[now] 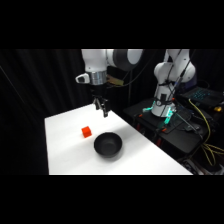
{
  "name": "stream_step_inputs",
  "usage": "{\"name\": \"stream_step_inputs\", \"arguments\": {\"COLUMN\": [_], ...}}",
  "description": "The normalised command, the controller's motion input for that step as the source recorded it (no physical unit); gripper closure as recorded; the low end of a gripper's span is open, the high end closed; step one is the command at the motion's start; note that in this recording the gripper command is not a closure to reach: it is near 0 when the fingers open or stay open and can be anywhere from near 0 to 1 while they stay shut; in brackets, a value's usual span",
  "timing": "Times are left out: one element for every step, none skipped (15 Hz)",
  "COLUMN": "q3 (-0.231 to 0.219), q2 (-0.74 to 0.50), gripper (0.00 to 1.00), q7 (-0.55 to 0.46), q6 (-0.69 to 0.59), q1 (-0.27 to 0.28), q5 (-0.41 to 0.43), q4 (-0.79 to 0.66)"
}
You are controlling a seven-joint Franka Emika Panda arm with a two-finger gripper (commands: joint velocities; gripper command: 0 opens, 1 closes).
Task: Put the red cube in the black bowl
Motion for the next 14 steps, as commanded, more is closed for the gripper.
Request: {"name": "stream_step_inputs", "arguments": {"q3": [0.015, 0.008, -0.01, -0.03, -0.065, -0.085, -0.118, -0.134, -0.143, -0.127, -0.1, -0.066, -0.029, 0.004], "q2": [0.03, 0.05, 0.04, 0.03, 0.02, 0.01, 0.01, 0.01, 0.04, 0.08, 0.15, 0.21, 0.31, 0.37], "gripper": [0.0, 0.0, 0.0, 0.0, 0.0, 0.0, 0.0, 0.0, 0.0, 0.0, 0.0, 0.0, 0.0, 0.0], "q7": [-0.06, -0.08, -0.11, -0.11, -0.15, -0.23, -0.24, -0.29, -0.34, -0.39, -0.47, -0.52, -0.52, -0.47], "q6": [0.02, 0.0, 0.01, 0.02, 0.04, 0.06, 0.08, 0.11, 0.16, 0.17, 0.22, 0.3, 0.34, 0.32], "q1": [-0.022, -0.035, -0.057, -0.073, -0.103, -0.124, -0.153, -0.172, -0.187, -0.184, -0.177, -0.16, -0.144, -0.121], "q5": [-0.005, 0.037, 0.051, 0.02, -0.037, -0.056, -0.08, -0.078, -0.078, -0.024, 0.066, 0.144, 0.241, 0.249], "q4": [0.02, 0.05, 0.06, 0.07, 0.08, 0.09, 0.11, 0.13, 0.16, 0.19, 0.21, 0.2, 0.23, 0.25]}}
